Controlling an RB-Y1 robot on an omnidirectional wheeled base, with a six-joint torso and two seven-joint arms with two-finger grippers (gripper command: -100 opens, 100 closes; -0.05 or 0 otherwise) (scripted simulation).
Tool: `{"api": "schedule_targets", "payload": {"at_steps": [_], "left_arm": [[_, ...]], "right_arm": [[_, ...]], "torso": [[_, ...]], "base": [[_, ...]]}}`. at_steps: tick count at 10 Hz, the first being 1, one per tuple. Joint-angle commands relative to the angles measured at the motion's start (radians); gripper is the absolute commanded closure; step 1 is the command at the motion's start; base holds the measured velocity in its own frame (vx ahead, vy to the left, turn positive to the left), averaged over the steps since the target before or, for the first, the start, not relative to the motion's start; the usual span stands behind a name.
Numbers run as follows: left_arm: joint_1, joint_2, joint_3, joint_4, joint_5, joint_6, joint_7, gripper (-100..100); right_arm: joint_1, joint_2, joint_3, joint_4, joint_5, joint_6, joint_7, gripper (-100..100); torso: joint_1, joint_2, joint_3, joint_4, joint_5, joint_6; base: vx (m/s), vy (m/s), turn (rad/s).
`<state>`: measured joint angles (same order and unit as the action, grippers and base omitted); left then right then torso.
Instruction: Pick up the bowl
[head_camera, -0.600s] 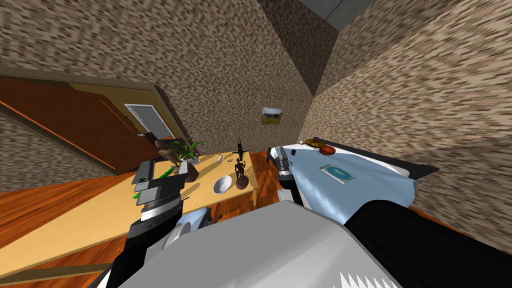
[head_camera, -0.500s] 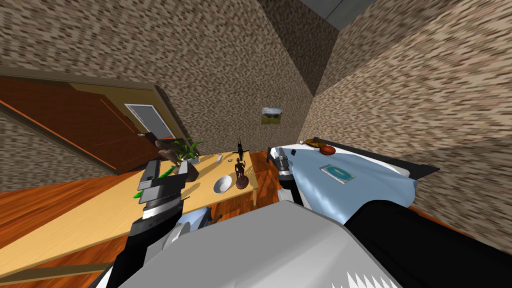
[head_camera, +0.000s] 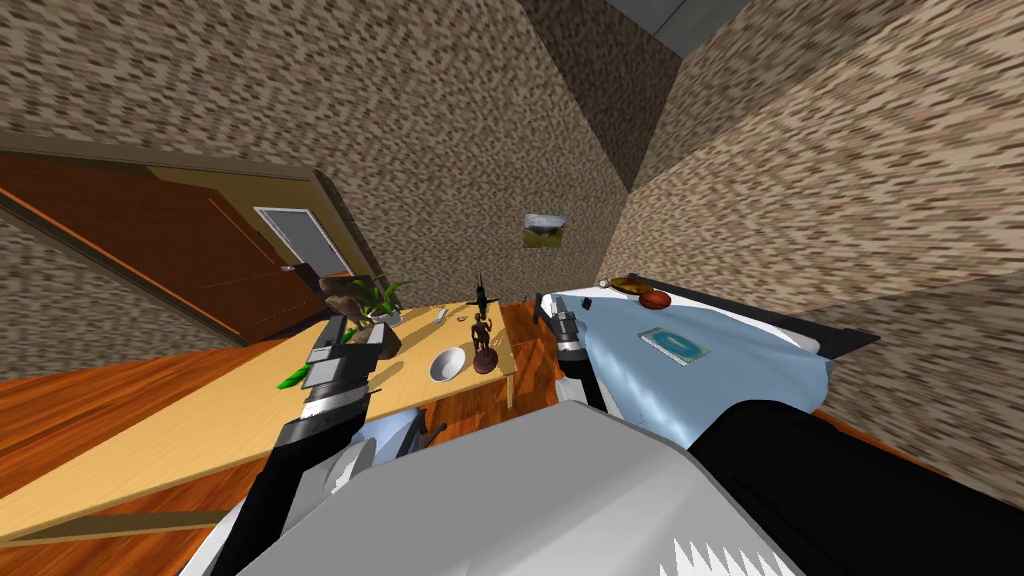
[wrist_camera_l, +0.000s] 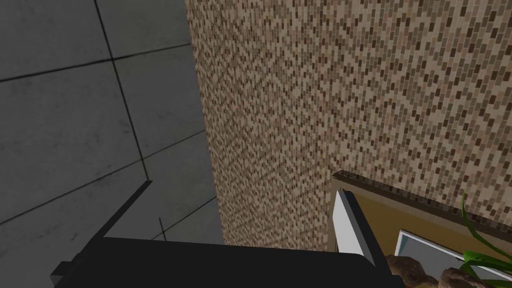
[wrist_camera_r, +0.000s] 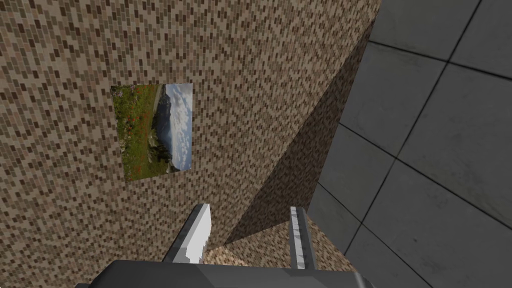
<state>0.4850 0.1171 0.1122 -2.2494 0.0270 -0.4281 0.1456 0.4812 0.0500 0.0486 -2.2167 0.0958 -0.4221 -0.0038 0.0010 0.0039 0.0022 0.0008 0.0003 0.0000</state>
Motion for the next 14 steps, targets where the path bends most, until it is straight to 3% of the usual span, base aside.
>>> {"api": "schedule_targets", "payload": {"at_steps": [1, 3, 14], "left_arm": [[-0.007, 0.004, 0.005, 0.012, -0.001, 0.029, 0.001, -100], [-0.038, 0.016, 0.027, 0.04, -0.003, 0.103, 0.005, -100], [-0.126, 0.031, 0.088, 0.129, -0.006, 0.36, 0.016, -100]], "right_arm": [[0.0, 0.0, 0.0, 0.0, 0.0, 0.0, 0.0, 0], [0.0, 0.0, 0.0, 0.0, 0.0, 0.0, 0.0, 0], [0.0, 0.0, 0.0, 0.0, 0.0, 0.0, 0.0, 0]], "torso": [[0.0, 0.0, 0.0, 0.0, 0.0, 0.0], [0.0, 0.0, 0.0, 0.0, 0.0, 0.0], [-0.001, -0.001, -0.001, 0.0, 0.0, 0.0]], "base": [[-0.052, 0.006, 0.004], [-0.06, 0.011, 0.022], [-0.044, 0.005, 0.013]]}}
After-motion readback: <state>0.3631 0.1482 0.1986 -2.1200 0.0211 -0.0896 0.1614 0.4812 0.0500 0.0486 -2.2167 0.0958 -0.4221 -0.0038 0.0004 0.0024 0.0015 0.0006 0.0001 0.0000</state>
